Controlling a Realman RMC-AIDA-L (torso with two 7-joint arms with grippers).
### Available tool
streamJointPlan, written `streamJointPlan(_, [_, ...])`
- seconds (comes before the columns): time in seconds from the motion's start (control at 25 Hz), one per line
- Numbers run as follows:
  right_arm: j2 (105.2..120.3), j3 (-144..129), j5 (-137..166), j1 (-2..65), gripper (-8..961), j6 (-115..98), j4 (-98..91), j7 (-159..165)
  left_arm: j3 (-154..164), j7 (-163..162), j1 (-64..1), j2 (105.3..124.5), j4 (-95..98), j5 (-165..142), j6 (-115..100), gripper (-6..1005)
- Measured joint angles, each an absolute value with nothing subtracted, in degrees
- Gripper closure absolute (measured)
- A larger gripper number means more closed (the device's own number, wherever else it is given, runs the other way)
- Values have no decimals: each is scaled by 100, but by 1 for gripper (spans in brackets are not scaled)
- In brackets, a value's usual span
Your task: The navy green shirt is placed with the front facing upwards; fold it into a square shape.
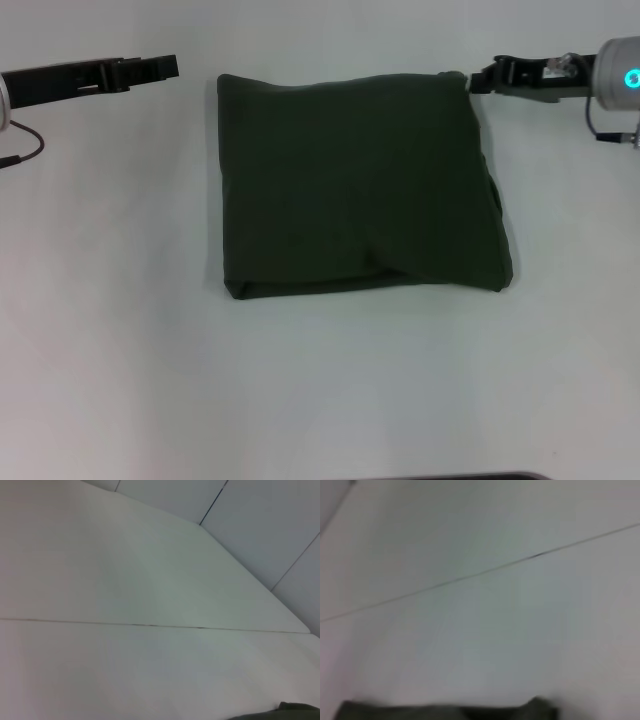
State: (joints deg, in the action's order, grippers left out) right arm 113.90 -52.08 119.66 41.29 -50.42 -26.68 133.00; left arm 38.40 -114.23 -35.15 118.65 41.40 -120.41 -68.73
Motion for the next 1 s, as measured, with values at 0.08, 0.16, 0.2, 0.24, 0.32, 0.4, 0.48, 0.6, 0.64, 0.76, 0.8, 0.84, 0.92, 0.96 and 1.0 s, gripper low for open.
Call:
streamJointPlan(0.08, [11364, -5194, 12075, 4126, 953, -4829, -2689, 13387, 3840, -11416, -3508, 11869, 4139, -12040, -6871, 390])
streamJointPlan(0.16, [11357, -5186, 12084, 4124, 953, -4756, -2759, 13423, 3836, -11415, -3500, 11872, 4139, -12040, -6867, 390])
streamJointPlan(0.2, [11366, -5176, 12050, 4123, 953, -4848, -2848, 13420, 3832, -11415, -3495, 11873, 4141, -12040, -6865, 390])
streamJointPlan(0.24, [11387, -5171, 11991, 4124, 953, -5044, -2962, 13407, 3833, -11416, -3491, 11874, 4148, -12040, -6867, 390])
streamJointPlan(0.32, [11477, -5159, 11930, 4129, 953, -5457, -3244, 13387, 3832, -11426, -3483, 11874, 4165, -12040, -6865, 390])
streamJointPlan(0.4, [11559, -5175, 11923, 4192, 953, -5703, -3381, 13386, 3831, -11438, -3473, 11870, 4171, -12040, -6864, 390])
streamJointPlan(0.48, [11602, -5220, 11948, 4300, 953, -5742, -3270, 13386, 3832, -11441, -3471, 11864, 4172, -12040, -6862, 390])
streamJointPlan(0.6, [11632, -5299, 11980, 4444, 953, -5578, -2901, 13377, 3832, -11432, -3471, 11860, 4172, -12040, -6854, 390])
streamJointPlan(0.64, [11643, -5336, 11986, 4461, 953, -5489, -2820, 13375, 3831, -11424, -3471, 11861, 4173, -12041, -6844, 390])
streamJointPlan(0.76, [11685, -5456, 12054, 4471, 954, -5219, -2676, 13395, 3832, -11415, -3471, 11866, 4172, -12041, -6831, 390])
streamJointPlan(0.8, [11697, -5493, 12128, 4471, 954, -5129, -2643, 13432, 3832, -11413, -3471, 11867, 4173, -12041, -6828, 390])
streamJointPlan(0.84, [11703, -5511, 12200, 4472, 954, -5070, -2632, 13466, 3832, -11411, -3472, 11869, 4173, -12041, -6827, 390])
streamJointPlan(0.92, [11704, -5523, 12342, 4461, 954, -4911, -2641, 13535, 3832, -11407, -3481, 11873, 4174, -12040, -6822, 390])
streamJointPlan(0.96, [11697, -5521, 12382, 4446, 954, -4839, -2657, 13563, 3832, -11406, -3488, 11875, 4175, -12041, -6821, 390])
streamJointPlan(1.0, [11680, -5512, 12404, 4424, 954, -4772, -2674, 13579, 3832, -11405, -3491, 11875, 4175, -12041, -6820, 390])
